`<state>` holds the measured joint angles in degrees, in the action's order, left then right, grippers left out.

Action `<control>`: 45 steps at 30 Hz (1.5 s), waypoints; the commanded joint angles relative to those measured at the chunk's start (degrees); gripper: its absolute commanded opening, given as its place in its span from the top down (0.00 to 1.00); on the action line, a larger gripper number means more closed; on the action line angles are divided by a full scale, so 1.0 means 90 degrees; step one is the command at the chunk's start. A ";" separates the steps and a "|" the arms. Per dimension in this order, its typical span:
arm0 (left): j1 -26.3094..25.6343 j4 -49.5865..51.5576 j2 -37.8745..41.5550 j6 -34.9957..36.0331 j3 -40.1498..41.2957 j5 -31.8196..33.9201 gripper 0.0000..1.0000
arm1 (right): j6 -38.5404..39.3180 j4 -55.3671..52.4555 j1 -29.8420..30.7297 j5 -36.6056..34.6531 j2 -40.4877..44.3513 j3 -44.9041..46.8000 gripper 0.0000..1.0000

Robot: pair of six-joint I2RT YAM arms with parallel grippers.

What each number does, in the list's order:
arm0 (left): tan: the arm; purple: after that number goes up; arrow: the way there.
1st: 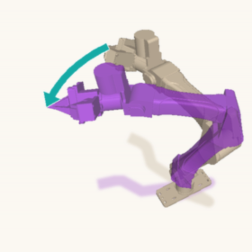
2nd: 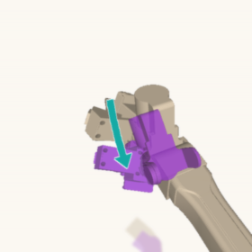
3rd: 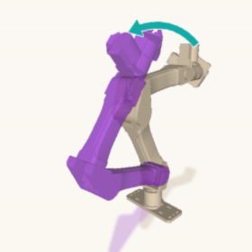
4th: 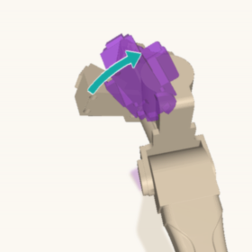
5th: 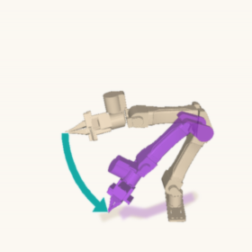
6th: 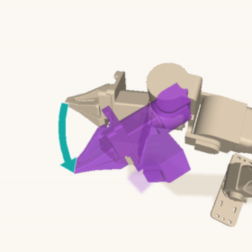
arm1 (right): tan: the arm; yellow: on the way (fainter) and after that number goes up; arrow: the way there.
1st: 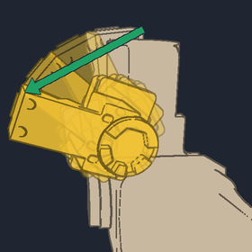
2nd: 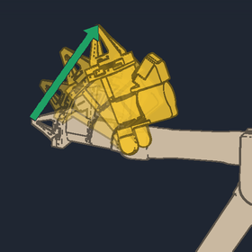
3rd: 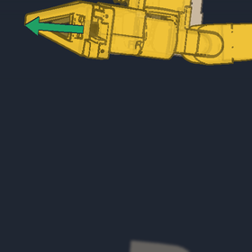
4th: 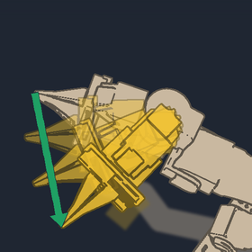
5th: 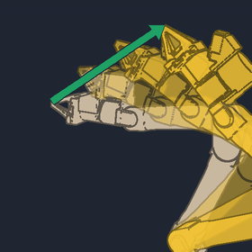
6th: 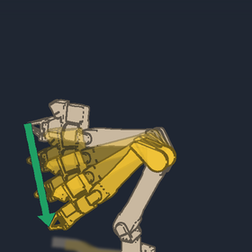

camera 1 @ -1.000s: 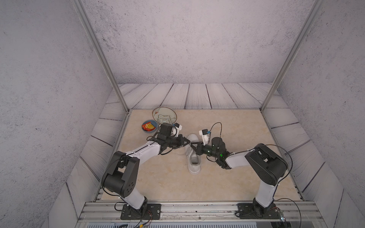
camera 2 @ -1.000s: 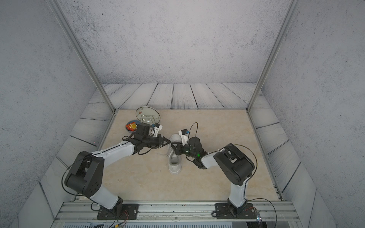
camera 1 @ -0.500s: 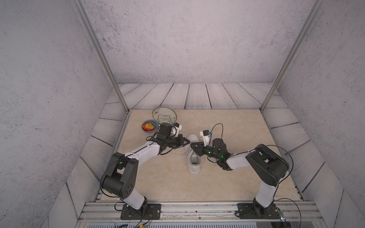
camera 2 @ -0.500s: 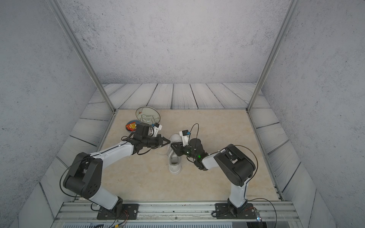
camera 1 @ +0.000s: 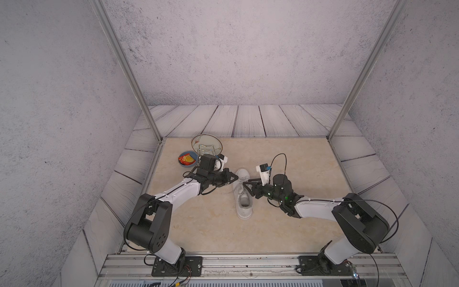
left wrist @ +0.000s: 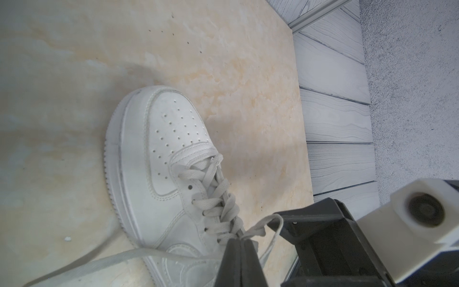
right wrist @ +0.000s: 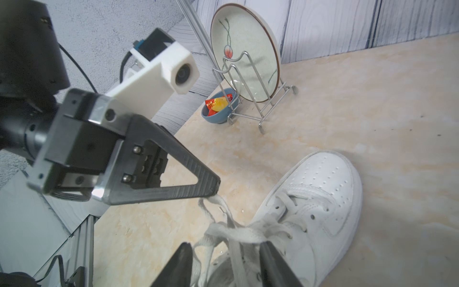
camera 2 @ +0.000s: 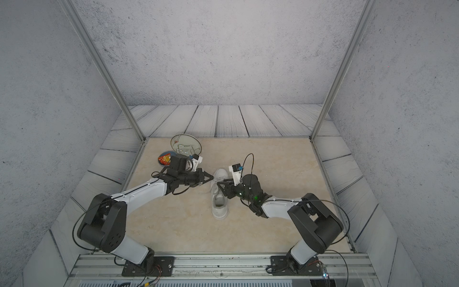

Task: Tie the shoes
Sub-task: Tie the shoelace on the shoe.

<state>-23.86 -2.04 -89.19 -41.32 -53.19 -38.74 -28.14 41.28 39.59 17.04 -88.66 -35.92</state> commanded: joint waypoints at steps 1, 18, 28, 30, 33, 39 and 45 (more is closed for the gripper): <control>-0.0039 0.0051 0.0147 -0.0099 -0.0134 0.0062 1.00 | 0.0450 -0.0738 0.0006 -0.0208 0.0428 -0.0041 0.47; -0.0103 0.0170 0.0107 -0.0141 -0.0214 0.0076 1.00 | 0.0660 -0.4911 0.0577 -0.0642 0.0980 -0.1494 0.47; -0.0103 0.0205 0.0160 -0.0109 -0.0204 0.0094 1.00 | 0.0357 -0.5140 0.1099 -0.1067 0.0340 -0.2038 0.51; -0.0102 0.0210 0.0158 -0.0103 -0.0205 0.0088 1.00 | 0.0300 -0.5199 0.1116 -0.1125 0.0276 -0.2072 0.52; -0.0103 0.0227 0.0164 -0.0089 -0.0222 0.0085 1.00 | 0.0221 -0.5204 0.1137 -0.1171 0.0213 -0.2061 0.52; -0.0103 0.0227 0.0164 -0.0088 -0.0233 0.0090 1.00 | 0.0125 -0.5106 0.1150 -0.0998 -0.0001 -0.2127 0.63; -0.0102 0.0227 0.0164 -0.0096 -0.0234 0.0099 1.00 | 0.0099 -0.5021 0.1146 -0.0913 -0.0149 -0.2229 0.72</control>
<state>-24.53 -0.19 -89.06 -42.54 -53.84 -38.15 -26.87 -4.27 49.60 8.58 -88.47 -54.22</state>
